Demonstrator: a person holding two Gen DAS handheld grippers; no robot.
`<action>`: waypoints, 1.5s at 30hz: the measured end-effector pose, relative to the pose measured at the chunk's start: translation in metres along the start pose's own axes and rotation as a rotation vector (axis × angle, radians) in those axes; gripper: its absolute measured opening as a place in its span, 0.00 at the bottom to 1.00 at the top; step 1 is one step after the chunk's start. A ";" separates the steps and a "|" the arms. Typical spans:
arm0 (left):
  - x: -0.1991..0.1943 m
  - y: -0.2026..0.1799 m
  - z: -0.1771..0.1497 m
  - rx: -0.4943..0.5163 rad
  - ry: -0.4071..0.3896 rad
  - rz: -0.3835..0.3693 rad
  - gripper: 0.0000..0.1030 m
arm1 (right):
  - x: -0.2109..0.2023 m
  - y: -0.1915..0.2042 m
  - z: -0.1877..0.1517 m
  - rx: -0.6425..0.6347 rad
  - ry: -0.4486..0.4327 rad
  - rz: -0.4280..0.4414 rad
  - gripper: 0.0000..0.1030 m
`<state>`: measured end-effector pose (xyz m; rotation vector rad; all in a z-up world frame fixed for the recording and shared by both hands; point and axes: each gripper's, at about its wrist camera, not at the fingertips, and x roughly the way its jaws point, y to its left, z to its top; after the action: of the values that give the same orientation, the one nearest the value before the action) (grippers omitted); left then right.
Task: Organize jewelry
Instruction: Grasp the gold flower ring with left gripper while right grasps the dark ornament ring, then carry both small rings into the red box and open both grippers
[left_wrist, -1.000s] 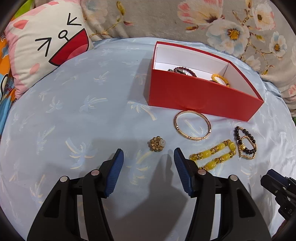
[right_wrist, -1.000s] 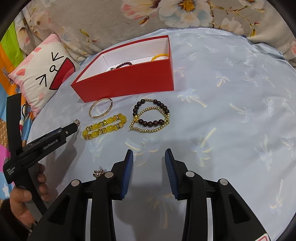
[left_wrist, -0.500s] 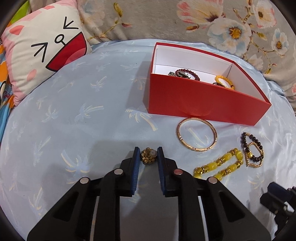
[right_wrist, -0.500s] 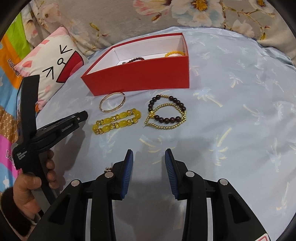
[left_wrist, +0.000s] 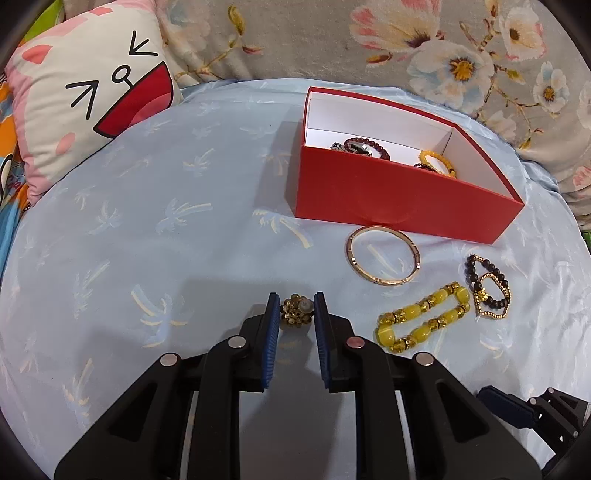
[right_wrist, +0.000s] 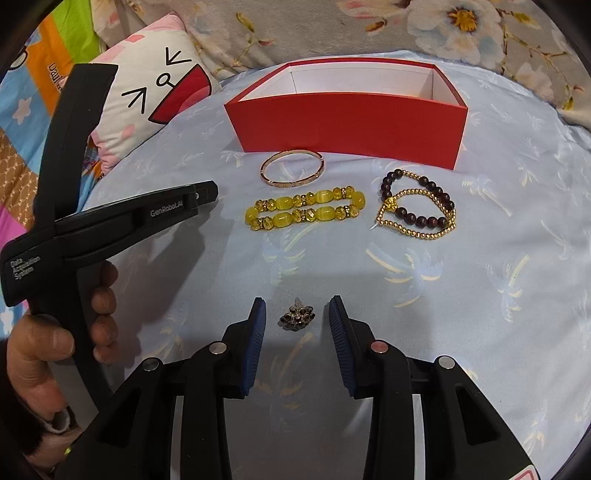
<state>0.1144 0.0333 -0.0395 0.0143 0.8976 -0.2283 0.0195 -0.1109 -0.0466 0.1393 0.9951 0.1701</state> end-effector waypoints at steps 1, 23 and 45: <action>-0.001 0.000 0.000 -0.001 -0.001 -0.001 0.18 | 0.000 0.000 0.000 -0.007 -0.001 -0.007 0.31; -0.038 -0.028 0.053 0.052 -0.083 -0.109 0.18 | -0.040 -0.047 0.067 0.071 -0.161 -0.015 0.17; 0.041 -0.067 0.145 0.086 -0.118 -0.033 0.18 | 0.025 -0.089 0.186 0.129 -0.206 -0.077 0.17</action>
<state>0.2380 -0.0552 0.0249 0.0650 0.7705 -0.2952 0.1966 -0.1997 0.0161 0.2310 0.8039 0.0198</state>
